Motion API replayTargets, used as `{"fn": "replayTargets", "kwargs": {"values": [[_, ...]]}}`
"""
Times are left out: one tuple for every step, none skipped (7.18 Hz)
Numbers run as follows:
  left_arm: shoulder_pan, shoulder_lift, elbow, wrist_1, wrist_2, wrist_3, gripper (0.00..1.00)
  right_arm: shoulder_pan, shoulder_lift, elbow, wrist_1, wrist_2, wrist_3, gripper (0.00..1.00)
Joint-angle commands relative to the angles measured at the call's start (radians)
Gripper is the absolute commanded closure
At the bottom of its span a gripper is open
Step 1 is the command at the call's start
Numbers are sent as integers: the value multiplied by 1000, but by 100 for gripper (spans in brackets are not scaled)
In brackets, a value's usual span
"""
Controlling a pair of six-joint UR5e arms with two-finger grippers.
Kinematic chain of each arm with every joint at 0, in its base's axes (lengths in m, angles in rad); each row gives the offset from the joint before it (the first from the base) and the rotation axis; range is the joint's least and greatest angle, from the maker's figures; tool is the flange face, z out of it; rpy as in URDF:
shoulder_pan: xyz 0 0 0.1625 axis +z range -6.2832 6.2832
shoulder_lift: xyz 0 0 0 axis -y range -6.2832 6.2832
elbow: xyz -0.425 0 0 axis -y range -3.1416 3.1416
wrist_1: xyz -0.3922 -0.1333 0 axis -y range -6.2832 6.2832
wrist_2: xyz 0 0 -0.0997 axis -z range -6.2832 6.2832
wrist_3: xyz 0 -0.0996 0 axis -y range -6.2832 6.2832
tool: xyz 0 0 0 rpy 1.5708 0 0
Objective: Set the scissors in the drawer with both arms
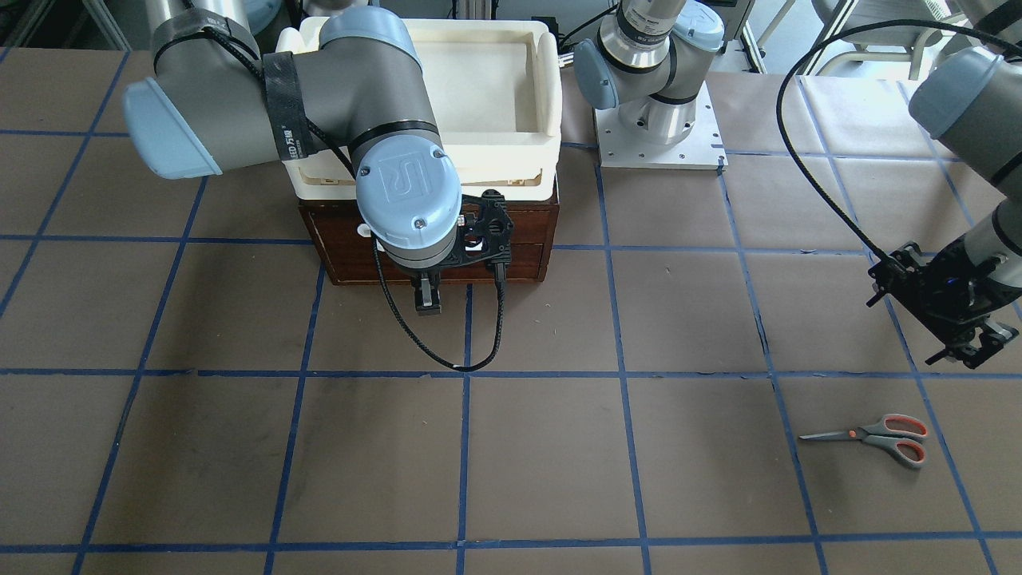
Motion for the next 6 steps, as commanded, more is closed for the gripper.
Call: {"fn": "replayTargets", "kwargs": {"values": [[32, -87, 0, 96, -73, 222, 0, 1, 1, 37, -21, -3, 4, 11], [58, -124, 2, 102, -87, 309, 0, 1, 2, 44, -24, -3, -6, 11], [88, -161, 5, 133, -89, 378, 0, 1, 4, 44, -26, -3, -6, 11], [95, -201, 11, 185, -87, 477, 0, 2, 5, 47, -24, -2, -6, 11], [96, -235, 18, 197, -87, 513, 0, 1, 4, 67, -26, -3, -7, 10], [96, -262, 18, 229, -90, 530, 0, 2, 4, 77, -38, -3, -7, 10]]}}
